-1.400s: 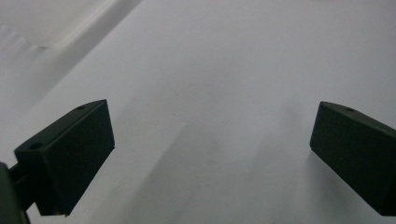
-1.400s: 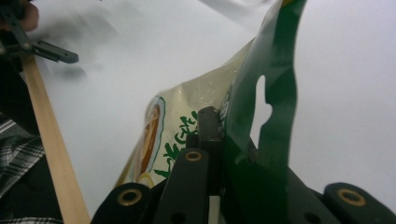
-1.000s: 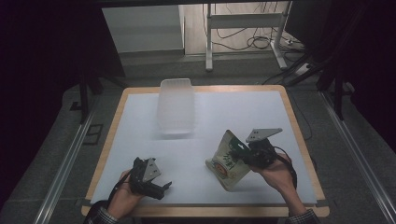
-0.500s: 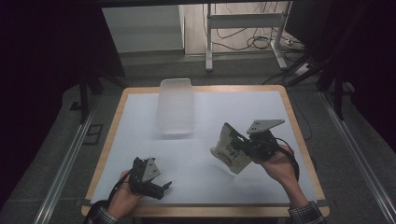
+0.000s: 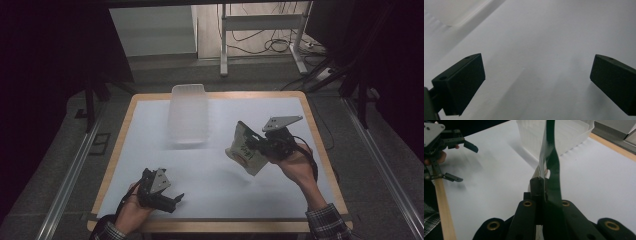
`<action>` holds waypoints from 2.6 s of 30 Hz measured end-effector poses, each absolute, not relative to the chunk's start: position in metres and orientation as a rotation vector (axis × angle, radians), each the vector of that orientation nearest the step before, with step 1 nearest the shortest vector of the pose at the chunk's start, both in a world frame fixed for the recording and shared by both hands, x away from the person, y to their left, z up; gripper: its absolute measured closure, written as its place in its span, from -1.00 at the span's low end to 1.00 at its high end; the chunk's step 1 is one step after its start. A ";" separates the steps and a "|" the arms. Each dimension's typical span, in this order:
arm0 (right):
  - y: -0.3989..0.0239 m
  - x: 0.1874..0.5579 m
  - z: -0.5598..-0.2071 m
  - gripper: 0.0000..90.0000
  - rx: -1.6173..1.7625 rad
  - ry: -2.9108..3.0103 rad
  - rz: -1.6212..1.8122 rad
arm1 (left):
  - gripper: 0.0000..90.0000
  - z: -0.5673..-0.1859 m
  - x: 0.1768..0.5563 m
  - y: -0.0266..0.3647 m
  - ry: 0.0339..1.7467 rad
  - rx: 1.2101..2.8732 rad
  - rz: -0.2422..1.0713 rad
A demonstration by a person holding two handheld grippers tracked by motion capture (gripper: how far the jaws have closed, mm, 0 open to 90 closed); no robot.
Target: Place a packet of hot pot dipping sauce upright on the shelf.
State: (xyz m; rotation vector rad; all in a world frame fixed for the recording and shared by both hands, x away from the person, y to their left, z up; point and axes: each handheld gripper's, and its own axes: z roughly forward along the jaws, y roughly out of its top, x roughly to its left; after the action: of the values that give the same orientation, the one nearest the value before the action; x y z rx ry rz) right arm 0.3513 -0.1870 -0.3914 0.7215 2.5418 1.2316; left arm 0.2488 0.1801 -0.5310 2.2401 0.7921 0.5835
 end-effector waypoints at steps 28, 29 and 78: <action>-0.150 0.415 -0.371 0.99 0.658 2.534 1.251 | -1.00 -0.525 0.248 0.181 0.835 2.177 0.524; -0.147 0.417 -0.371 0.98 0.656 2.536 1.247 | -1.00 -0.525 0.248 0.182 0.835 2.175 0.522; -0.054 0.513 -0.377 0.98 0.499 2.644 1.073 | -0.99 -0.526 0.247 0.179 0.812 2.213 0.563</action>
State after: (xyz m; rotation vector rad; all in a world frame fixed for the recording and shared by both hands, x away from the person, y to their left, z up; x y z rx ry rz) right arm 0.5127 -0.0545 -0.3774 0.4993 2.6439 1.0728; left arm 0.2466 0.1791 -0.5259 2.2130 0.8124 0.5634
